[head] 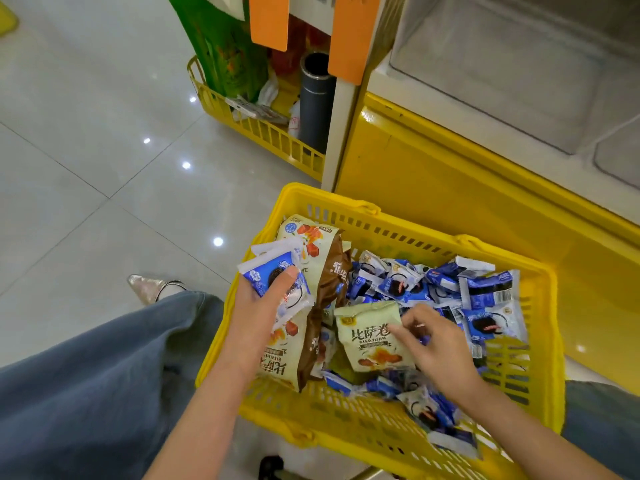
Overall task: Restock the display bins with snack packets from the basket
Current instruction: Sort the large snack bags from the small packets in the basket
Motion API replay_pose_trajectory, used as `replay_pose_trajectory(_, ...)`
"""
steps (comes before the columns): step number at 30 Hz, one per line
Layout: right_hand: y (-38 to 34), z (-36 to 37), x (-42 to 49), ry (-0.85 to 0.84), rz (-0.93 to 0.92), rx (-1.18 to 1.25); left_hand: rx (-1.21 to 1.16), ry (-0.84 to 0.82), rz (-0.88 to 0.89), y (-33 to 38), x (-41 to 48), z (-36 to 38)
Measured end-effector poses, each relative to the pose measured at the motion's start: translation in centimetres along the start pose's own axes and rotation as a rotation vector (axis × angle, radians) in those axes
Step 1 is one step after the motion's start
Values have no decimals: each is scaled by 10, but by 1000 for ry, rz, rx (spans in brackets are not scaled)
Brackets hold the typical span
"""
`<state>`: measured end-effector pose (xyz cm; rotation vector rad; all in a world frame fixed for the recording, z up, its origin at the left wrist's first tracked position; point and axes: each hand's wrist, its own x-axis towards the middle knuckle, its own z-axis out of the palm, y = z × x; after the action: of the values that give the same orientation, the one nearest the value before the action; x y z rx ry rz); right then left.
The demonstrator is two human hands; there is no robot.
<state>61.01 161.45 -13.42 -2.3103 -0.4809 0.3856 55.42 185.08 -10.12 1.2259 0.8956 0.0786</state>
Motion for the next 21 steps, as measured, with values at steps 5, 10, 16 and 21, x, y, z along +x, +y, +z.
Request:
replay_pose_trajectory(5,-56,-13,4,77,146,359,-169,37,93,14,-6,-14)
replay_pose_trajectory(10,-90,28,11,-52,311,536,-245,123,199,17,-11,-34)
replay_pose_trajectory(16,-102,81,18,-200,387,345,-249,62,135,18,-9,-47)
replay_pose_trajectory(21,-95,48,7,-143,233,299,-32,-266,82,14,-22,-45)
